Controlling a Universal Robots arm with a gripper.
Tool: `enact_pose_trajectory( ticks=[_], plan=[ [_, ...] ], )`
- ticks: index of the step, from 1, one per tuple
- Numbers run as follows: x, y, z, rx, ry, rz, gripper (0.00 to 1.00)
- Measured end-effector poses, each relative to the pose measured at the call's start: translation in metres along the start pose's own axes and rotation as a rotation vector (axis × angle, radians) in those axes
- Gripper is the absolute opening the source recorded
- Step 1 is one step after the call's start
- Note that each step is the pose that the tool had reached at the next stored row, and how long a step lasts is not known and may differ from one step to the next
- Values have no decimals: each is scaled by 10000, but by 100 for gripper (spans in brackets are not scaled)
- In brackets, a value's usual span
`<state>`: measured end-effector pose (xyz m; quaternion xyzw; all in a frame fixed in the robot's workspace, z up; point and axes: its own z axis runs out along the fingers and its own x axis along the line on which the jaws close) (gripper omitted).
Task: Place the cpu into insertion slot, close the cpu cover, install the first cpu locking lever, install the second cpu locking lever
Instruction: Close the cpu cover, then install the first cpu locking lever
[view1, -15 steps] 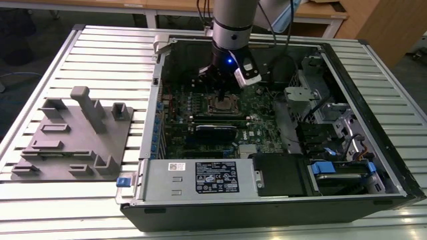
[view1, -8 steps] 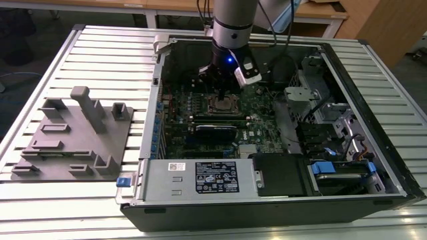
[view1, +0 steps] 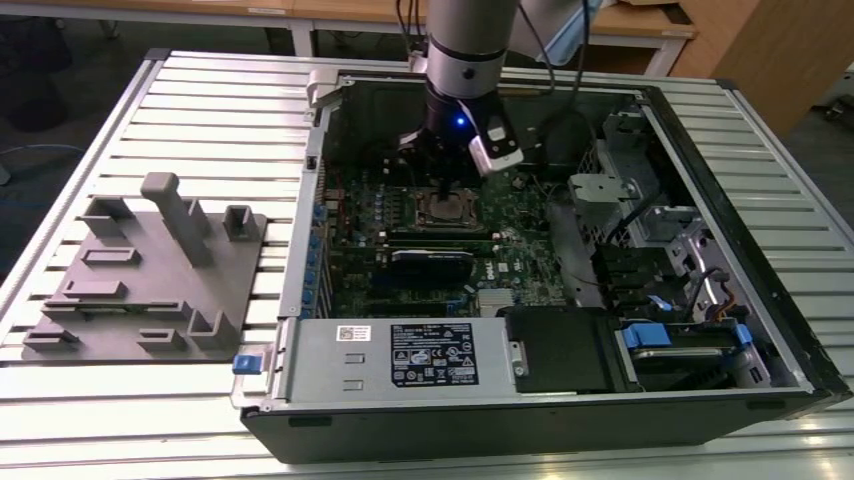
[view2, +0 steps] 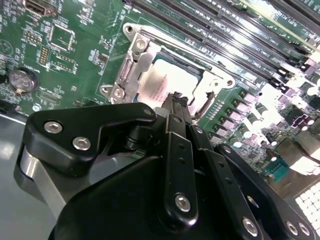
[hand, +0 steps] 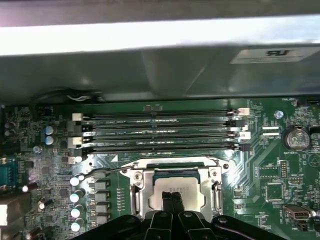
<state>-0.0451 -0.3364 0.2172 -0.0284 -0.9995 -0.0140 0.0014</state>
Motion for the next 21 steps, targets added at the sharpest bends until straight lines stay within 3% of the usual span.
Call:
enact_pose_trajectory(
  ticks=[21],
  plan=[
    [-25, 2, -10, -5, -1, 55, 10]
  ],
)
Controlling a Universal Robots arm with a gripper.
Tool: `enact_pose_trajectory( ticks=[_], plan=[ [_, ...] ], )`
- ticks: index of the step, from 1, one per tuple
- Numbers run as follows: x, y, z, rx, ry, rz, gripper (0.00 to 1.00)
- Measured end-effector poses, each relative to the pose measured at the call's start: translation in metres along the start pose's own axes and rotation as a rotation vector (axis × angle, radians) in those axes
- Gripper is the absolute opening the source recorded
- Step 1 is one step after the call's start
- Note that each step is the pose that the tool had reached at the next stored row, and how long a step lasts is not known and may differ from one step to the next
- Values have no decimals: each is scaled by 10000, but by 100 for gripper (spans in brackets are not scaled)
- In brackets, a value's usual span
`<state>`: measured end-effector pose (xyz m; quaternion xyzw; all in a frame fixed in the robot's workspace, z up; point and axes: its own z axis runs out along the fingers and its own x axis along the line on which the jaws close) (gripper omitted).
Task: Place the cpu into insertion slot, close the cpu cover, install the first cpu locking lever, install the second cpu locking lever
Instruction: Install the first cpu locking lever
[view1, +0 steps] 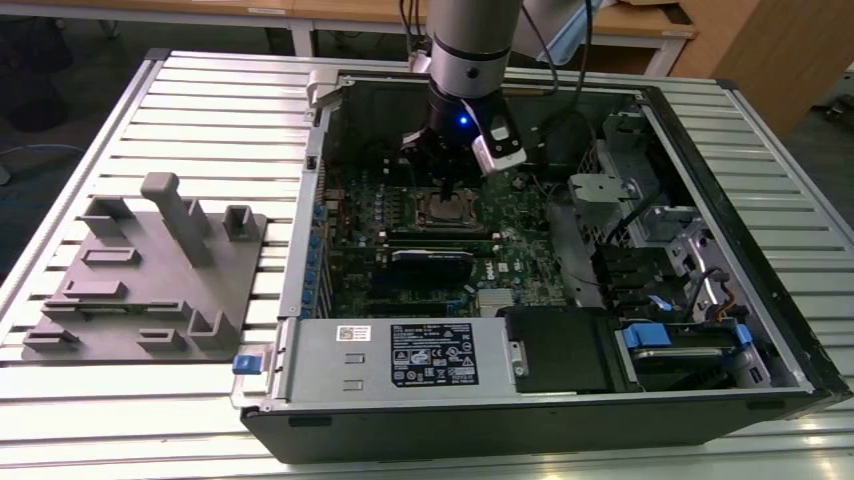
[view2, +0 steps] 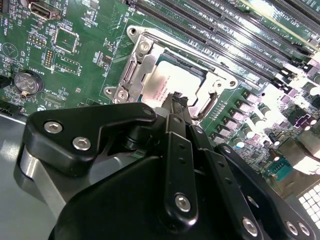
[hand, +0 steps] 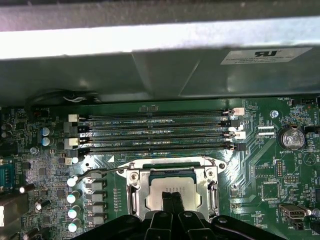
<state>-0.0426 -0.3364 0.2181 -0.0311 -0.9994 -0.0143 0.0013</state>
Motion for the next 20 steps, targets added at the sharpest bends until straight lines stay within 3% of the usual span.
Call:
enact_pose_trajectory(
  ticks=[3, 15, 20],
  plan=[
    [20, -2, 1, -1, 0, -1, 10],
    [354, -23, 12, 0, 0, 0, 10],
    [431, -27, 15, -1, 0, 0, 10]
  ],
)
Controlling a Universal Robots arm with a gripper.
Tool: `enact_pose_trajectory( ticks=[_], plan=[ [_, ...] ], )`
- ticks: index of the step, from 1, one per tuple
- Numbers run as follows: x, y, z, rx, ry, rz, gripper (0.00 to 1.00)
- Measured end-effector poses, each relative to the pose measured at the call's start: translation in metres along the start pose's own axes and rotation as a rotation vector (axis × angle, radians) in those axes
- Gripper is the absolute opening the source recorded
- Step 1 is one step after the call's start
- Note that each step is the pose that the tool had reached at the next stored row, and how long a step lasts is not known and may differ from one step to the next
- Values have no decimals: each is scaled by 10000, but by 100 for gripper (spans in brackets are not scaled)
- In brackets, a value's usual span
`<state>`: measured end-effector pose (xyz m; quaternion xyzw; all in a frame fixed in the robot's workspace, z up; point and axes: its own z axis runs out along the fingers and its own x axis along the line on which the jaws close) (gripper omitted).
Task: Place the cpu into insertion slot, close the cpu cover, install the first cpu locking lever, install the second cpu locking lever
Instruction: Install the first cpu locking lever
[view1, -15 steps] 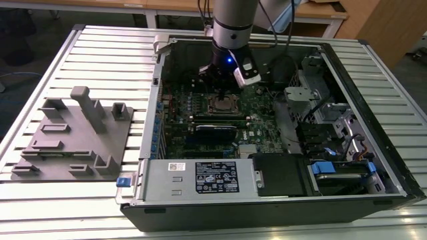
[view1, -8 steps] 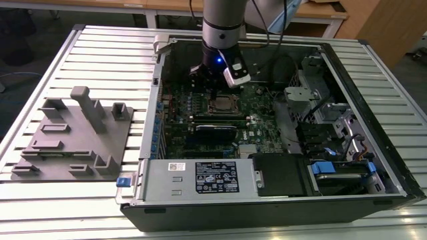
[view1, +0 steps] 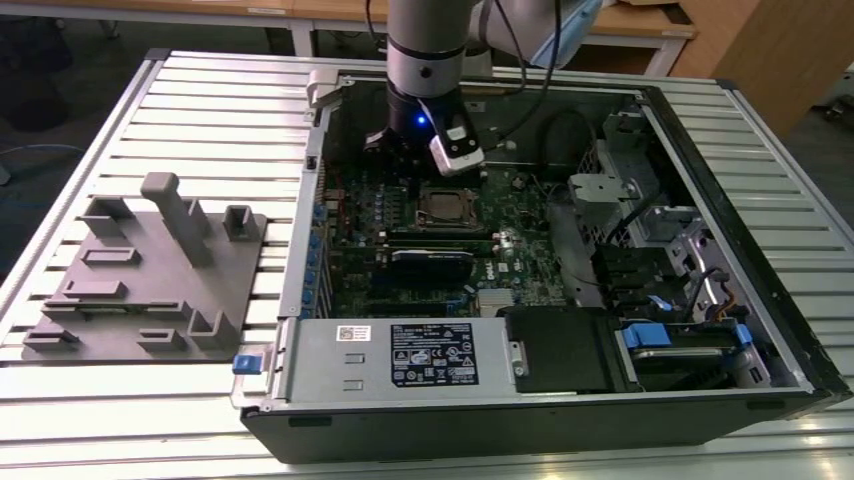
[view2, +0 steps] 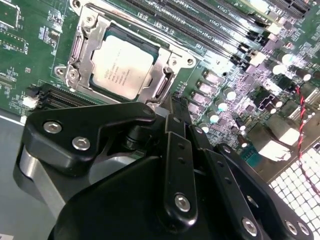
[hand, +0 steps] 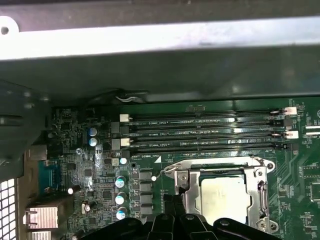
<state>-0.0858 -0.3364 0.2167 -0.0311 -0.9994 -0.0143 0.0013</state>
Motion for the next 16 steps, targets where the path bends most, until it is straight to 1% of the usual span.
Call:
enact_pose_trajectory(
  ticks=[2, 5, 6, 7, 10, 12, 16],
  plan=[
    [1, -1, -2, -11, 4, -1, 10],
    [2, 0, -38, -166, 11, -1, 10],
    [2, 1, -52, -192, 12, 0, 10],
    [2, 1, -62, -203, 13, 1, 10],
    [6, 0, -64, -213, 14, 0, 10],
    [34, -5, -63, -249, 16, -1, 10],
    [109, -15, -58, -262, 17, -1, 10]
  ],
)
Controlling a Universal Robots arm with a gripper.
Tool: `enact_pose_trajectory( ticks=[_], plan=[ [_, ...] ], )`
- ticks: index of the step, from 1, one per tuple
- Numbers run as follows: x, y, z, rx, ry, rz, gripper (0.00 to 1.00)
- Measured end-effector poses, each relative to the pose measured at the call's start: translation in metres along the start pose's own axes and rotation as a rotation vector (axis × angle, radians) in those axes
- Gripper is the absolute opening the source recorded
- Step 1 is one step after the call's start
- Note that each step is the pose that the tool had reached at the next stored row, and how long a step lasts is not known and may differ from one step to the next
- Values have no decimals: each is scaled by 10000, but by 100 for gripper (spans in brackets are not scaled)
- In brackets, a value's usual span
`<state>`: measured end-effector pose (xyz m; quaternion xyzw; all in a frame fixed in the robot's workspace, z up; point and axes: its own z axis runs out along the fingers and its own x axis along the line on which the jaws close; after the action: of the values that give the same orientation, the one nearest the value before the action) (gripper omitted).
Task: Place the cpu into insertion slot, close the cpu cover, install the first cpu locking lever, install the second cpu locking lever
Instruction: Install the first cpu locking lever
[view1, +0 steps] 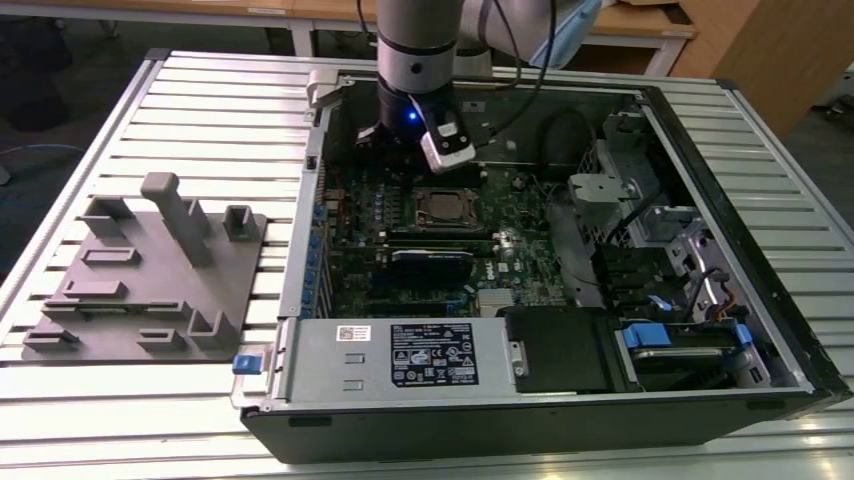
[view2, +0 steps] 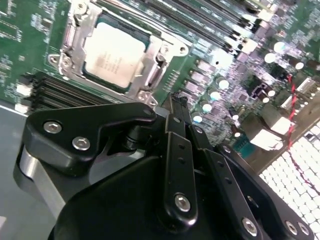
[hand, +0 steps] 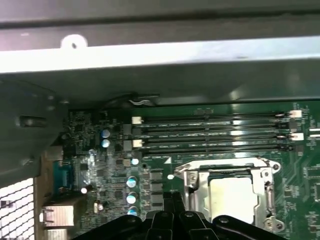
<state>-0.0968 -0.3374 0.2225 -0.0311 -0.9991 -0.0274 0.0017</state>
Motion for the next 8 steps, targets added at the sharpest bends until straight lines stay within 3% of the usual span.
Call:
enact_pose_trajectory(
  ticks=[1, 2, 6, 8],
  plan=[
    [15, -3, 0, -33, 3, 1, 10],
    [24, -7, 1, -124, 8, 0, 10],
    [50, -23, 0, -647, 40, -1, 10],
    [55, -30, 0, -827, 51, -1, 10]
  ],
)
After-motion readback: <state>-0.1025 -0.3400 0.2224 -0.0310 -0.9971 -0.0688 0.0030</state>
